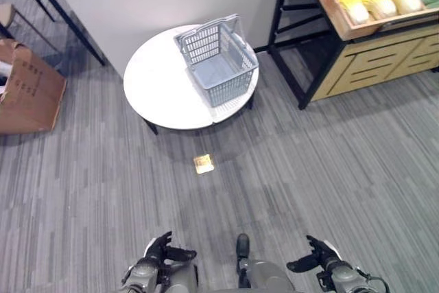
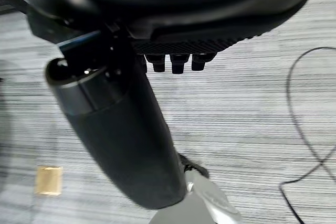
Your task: Get the vegetables into the basket
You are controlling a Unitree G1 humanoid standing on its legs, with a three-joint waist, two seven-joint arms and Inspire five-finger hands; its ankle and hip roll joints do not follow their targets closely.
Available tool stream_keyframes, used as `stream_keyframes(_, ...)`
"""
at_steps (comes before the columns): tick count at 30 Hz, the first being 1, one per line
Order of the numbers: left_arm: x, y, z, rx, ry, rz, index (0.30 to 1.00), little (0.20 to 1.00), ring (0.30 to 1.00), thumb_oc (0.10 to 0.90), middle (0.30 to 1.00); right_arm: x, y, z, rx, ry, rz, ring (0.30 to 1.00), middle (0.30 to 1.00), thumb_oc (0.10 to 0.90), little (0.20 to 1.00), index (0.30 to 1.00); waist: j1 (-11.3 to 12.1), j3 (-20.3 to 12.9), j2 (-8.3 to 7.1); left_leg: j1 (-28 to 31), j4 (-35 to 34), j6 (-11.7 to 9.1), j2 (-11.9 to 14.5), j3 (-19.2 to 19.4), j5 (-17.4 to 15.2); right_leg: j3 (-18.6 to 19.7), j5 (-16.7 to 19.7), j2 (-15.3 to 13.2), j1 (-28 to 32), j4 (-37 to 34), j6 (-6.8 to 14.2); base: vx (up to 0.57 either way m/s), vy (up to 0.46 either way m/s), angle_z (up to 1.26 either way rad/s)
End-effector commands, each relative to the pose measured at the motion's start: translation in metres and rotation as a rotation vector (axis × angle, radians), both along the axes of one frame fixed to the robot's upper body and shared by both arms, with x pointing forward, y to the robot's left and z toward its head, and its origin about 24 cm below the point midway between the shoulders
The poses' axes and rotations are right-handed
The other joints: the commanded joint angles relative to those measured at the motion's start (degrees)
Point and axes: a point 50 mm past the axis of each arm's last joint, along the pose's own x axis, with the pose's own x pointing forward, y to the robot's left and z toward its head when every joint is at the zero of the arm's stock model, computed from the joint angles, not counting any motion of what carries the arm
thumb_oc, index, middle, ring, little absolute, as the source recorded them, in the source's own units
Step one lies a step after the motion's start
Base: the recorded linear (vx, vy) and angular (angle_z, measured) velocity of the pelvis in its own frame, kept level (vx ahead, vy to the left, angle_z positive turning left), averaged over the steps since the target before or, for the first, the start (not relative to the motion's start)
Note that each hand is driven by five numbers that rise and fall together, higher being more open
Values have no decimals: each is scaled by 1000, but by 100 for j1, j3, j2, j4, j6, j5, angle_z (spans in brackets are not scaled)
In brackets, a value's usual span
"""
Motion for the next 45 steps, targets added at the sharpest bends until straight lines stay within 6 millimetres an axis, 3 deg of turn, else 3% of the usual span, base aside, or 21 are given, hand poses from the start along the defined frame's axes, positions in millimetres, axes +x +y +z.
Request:
stream_keyframes(1, -16, 17, -1, 66, 27, 0, 1000, 1000, 1000, 900, 1000, -8, -14, 4, -34, -23, -28, 1000, 1000, 900, 1000, 1000, 40, 4, 200, -29, -377, 241, 92, -68, 685, 851, -245, -608, -158, 936, 784, 470, 250, -57)
stream_keyframes(3, -23, 21, -3, 68, 50, 15, 1000, 1000, 1000, 900, 1000, -17, -13, 1, -28, 7, -36, 1000, 1000, 900, 1000, 1000, 108, -125, 171, 40, -373, 250, 63, -114, 650, 1106, -336, -724, 202, 849, 870, 593, 395, -99)
stream_keyframes(4, -26, 25, -3, 87, 67, -17, 1000, 1000, 1000, 900, 1000, -26, -11, -3, -22, 39, -36, 1000, 1000, 900, 1000, 1000, 66, -230, 57, 155, -363, 419, -151, 139, 451, 1242, -50, -998, 258, 818, 1051, 522, 433, -102)
stream_keyframes(5, -26, 25, -3, 88, 67, -17, 1000, 1000, 1000, 900, 1000, -26, -11, -3, -22, 39, -36, 1000, 1000, 900, 1000, 1000, 69, -231, 54, 154, -356, 422, -154, 144, 445, 1246, -49, -1002, 260, 814, 1054, 343, 383, -66)
stream_keyframes(9, -18, 30, 1, 104, 47, -42, 1000, 1000, 1000, 900, 1000, -25, 0, -6, 11, 42, -31, 1000, 1000, 900, 1000, 1000, 69, -238, -112, 200, -61, 664, -427, 468, 64, 1395, 704, -1279, 57, 1223, 1198, 179, 248, -27)
stream_keyframes(14, -22, 34, 0, 110, 65, -43, 1000, 1000, 1000, 900, 1000, -8, 17, -6, 50, -6, 25, 1000, 1000, 900, 1000, 1000, 87, -187, -139, 711, -182, 872, -477, 798, -238, 718, 1137, -1416, -290, 2004, 1198, 181, 255, -12)
stream_keyframes(20, -31, 36, -2, 111, 102, -38, 1000, 1000, 1000, 900, 1000, 4, 26, -4, 75, -48, 43, 1000, 1000, 900, 1000, 1000, -9, -200, -197, 1138, -514, 858, -528, 823, -296, 412, 889, -1107, -746, 1353, 1239, 201, 59, -7)
stream_keyframes(26, -35, 37, -3, 110, 115, -26, 1000, 1000, 1000, 900, 1000, 7, 28, -3, 85, -61, 45, 1000, 1000, 900, 1000, 1000, -134, -108, -221, 1590, -421, 757, -564, 467, -641, 795, 1057, -1018, -1074, 620, 1327, 234, -111, 43)
stream_keyframes(29, -41, 37, -5, 107, 136, -11, 1000, 1000, 1000, 900, 1000, 3, 25, -4, 80, -49, 38, 1000, 1000, 900, 1000, 1000, -112, -189, -240, 1672, -328, 602, -454, 377, -736, 685, 863, -956, -932, 548, 1236, 187, -244, 49)
stream_keyframes(34, -42, 34, -6, 93, 133, 28, 1000, 1000, 1000, 900, 1000, 1, 15, -2, 59, -54, 24, 1000, 1000, 900, 1000, 1000, -161, -270, -113, 1639, 50, 325, -128, 232, -503, 539, 473, -697, -829, 725, 983, 121, -249, 14)
stream_keyframes(35, -38, 34, -5, 81, 108, 76, 1000, 1000, 1000, 900, 1000, 0, 11, -1, 45, -50, 16, 1000, 1000, 900, 1000, 1000, -138, -205, -116, 1392, 723, 205, -141, 91, -246, 504, 369, -652, -731, 793, 859, 109, -250, 18)
stream_keyframes(38, -24, 32, -1, 73, 54, 86, 1000, 1000, 1000, 900, 1000, -3, 3, 0, 25, -44, -6, 1000, 1000, 900, 1000, 1000, -119, -108, -143, 1069, 1250, 130, -305, -261, 21, 521, 306, -670, -613, 841, 757, 80, -133, 24)
stream_keyframes(40, -22, 32, 0, 82, 47, 79, 1000, 1000, 1000, 900, 1000, -6, 1, 0, 19, -36, -13, 1000, 1000, 900, 1000, 1000, -131, -112, -148, 980, 1098, 150, -255, -223, 17, 515, 278, -708, -551, 814, 775, 97, -2, 8)
stream_keyframes(41, -20, 29, 0, 84, 40, 78, 1000, 1000, 1000, 900, 1000, -14, -2, -2, 9, -15, -38, 1000, 1000, 900, 1000, 1000, -113, -181, -116, 911, 252, 203, -27, -63, -86, 536, 201, -772, -424, 709, 872, 167, 90, 22)
stream_keyframes(42, -18, 27, 0, 83, 31, 70, 1000, 1000, 1000, 900, 1000, -15, -3, -2, 3, -11, -44, 1000, 1000, 900, 1000, 1000, -97, -216, -74, 788, -102, 209, 74, -105, -13, 575, 159, -796, -421, 708, 914, 225, 139, 29)
stream_keyframes(44, -17, 23, -1, 92, 32, 19, 1000, 1000, 1000, 900, 1000, -15, -5, -1, -5, -9, -43, 1000, 1000, 900, 1000, 1000, -86, -221, 18, 718, -345, 205, 166, -175, 144, 673, 86, -815, -411, 793, 951, 148, 161, 16)
stream_keyframes(45, -19, 23, -1, 98, 41, 1, 1000, 1000, 1000, 900, 1000, -13, -4, -1, -3, -11, -37, 1000, 1000, 900, 1000, 1000, -98, -224, 30, 739, -223, 229, 148, -185, 43, 767, 33, -804, -434, 880, 965, 80, 113, -25)
